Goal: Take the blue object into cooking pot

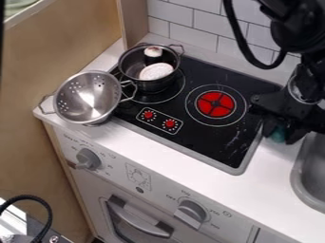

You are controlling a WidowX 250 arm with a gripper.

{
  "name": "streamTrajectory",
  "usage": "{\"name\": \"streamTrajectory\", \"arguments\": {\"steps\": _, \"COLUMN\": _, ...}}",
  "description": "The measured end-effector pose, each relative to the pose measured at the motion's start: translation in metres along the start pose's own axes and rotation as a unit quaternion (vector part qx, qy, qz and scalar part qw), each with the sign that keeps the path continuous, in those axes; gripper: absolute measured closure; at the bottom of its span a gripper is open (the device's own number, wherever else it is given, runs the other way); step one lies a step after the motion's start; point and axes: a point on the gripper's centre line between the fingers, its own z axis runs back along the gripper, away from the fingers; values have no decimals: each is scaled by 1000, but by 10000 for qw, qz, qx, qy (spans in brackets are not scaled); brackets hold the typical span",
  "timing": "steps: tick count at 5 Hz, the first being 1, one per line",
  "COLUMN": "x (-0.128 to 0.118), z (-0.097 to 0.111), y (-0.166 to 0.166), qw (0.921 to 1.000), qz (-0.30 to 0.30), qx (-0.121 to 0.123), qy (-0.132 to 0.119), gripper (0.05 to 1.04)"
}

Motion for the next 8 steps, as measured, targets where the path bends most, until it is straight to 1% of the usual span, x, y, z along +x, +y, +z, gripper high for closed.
{"name": "streamTrajectory", "arguments": {"steps": 2, "x": 8, "z": 32, "y": 4, "qw": 9995, "qz": 86, "qx": 23, "qy": 305, "gripper": 677}}
{"name": "streamTrajectory", "arguments": {"steps": 3, "x": 11, "z": 47, "y": 16, "qw": 9984, "qz": -45, "qx": 61, "qy": 561, "gripper": 677}}
{"name": "streamTrajectory", "arguments": {"steps": 4, "x": 17, "z": 67, "y": 39, "qw": 9969, "qz": -250, "qx": 156, "qy": 734, "gripper": 678}}
{"name": "streamTrajectory", "arguments": {"steps": 5, "x": 28, "z": 75, "y": 65, "qw": 9962, "qz": -530, "qx": 145, "qy": 678, "gripper": 678}}
{"name": "streamTrajectory", "arguments": {"steps": 7, "x": 51, "z": 62, "y": 133, "qw": 9889, "qz": -1318, "qx": 230, "qy": 649, "gripper": 678}}
{"name": "streamTrajectory", "arguments": {"steps": 8, "x": 58, "z": 59, "y": 165, "qw": 9836, "qz": -1640, "qx": 315, "qy": 679, "gripper": 678}}
